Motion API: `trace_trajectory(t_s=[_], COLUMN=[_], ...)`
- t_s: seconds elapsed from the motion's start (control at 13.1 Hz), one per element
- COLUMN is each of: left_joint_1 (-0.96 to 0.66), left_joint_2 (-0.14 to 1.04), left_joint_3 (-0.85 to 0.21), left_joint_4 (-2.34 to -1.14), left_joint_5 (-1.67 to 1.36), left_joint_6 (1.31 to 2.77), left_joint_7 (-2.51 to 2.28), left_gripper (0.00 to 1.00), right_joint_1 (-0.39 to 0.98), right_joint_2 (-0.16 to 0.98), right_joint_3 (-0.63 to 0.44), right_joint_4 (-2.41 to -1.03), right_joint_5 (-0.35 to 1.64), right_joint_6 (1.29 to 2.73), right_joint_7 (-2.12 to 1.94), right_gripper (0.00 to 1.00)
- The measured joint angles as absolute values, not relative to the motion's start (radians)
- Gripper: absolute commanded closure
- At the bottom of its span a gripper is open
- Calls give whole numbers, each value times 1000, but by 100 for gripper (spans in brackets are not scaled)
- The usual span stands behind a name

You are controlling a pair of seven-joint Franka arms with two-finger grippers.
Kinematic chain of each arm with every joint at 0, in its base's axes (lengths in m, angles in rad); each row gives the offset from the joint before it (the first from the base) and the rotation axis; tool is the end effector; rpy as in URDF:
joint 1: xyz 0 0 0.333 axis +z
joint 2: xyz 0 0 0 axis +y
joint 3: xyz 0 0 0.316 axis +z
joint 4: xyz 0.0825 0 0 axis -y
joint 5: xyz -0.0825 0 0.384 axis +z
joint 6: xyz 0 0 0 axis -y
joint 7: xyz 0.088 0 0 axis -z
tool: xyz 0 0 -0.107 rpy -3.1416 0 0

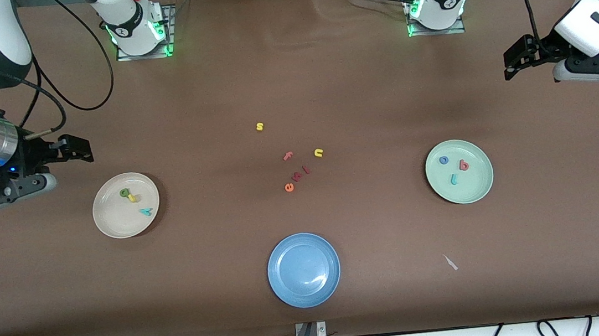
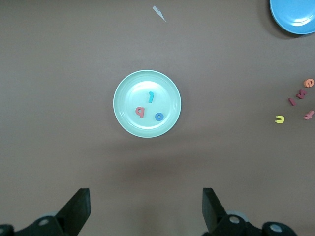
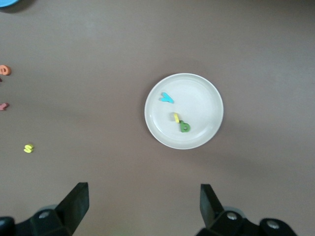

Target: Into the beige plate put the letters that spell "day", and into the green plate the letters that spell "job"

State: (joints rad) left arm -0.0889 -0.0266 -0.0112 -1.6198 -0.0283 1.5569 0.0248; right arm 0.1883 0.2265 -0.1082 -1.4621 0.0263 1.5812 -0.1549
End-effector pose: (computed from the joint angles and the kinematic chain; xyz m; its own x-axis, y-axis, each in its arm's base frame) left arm 0.5408 -0.0575 0.6149 0.9915 -0.1249 -0.0356 -0.1239 -0.9919 0.0289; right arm 0.6154 0.0590 0.5441 0.9670 0.2323 -0.1043 0.2317 -0.9726 -0.0182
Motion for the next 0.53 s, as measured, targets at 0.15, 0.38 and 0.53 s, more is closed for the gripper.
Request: trace_trajectory(t_s=[0.15, 0.38, 0.53], left_joint_1=[-89, -90, -90], left_joint_2=[-27, -27, -27], left_joint_3=[-12, -16, -15], left_joint_4=[-1608, -1600, -1593], left_joint_5=[-28, -11, -6], left_joint_6=[1551, 1551, 1552], left_joint_7=[25, 25, 25], left_gripper=[0, 0, 0], right_joint_1=[164, 148, 140], right_joint_2=[188, 153, 146], right_joint_3=[-106, -102, -101], right_joint_4=[-1474, -1485, -1487], right_joint_5=[20, 0, -11], right_joint_6=[1577, 1536, 1513], right_joint_7=[-155, -146, -130], right_gripper=[0, 0, 0])
